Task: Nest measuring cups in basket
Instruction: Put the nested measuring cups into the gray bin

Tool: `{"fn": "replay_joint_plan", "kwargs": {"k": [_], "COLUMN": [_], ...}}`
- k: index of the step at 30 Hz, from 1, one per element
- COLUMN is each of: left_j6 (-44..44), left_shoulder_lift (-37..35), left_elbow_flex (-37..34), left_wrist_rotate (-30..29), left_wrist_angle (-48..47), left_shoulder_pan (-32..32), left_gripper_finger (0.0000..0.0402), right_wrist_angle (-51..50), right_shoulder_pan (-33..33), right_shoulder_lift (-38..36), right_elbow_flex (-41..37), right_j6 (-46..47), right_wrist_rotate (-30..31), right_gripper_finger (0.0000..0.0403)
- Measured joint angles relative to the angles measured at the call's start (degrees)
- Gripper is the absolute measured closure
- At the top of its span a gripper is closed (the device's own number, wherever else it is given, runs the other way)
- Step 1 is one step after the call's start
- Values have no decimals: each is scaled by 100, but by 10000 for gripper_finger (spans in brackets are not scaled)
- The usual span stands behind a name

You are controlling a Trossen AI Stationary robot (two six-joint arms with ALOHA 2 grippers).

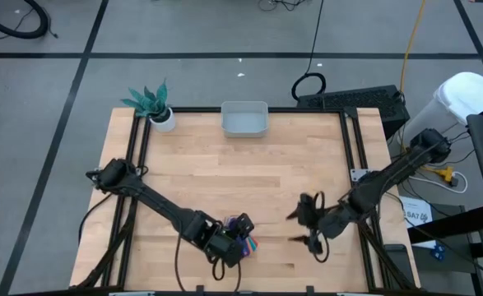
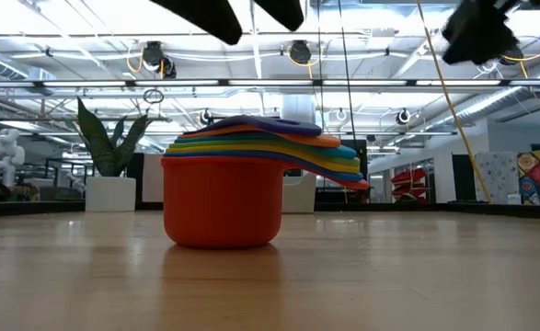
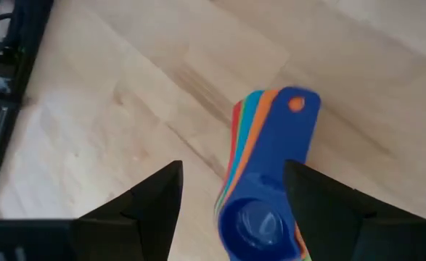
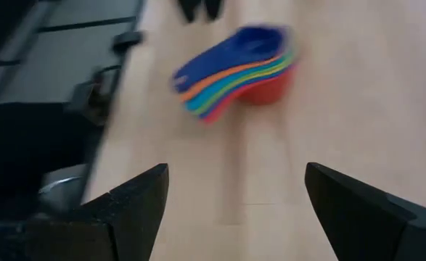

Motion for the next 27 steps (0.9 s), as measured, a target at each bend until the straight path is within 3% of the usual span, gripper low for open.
{"fn": "replay_joint_plan", "kwargs": {"k": [5,15,27], "left_j6": [-454,-1621,-2349], "left_shoulder_lift": [79,138,173], "left_elbow_flex": [74,42,-2], "left_wrist_rotate": [-70,-762,284], "left_wrist_angle": [62,-1235,-1466], "left_shoulder_pan": [-284,-315,-43], "left_gripper_finger": [160,160,161], "right_wrist_angle": [719,1423,1466], "right_shoulder_pan": [58,206,274], "right_shoulder_lift": [479,685,677], "right_elbow_flex": [-238,-233,-233], "right_j6": [241,65,72], "right_wrist_rotate": [-264,-270,-275], "right_gripper_finger": [90,90,90]}}
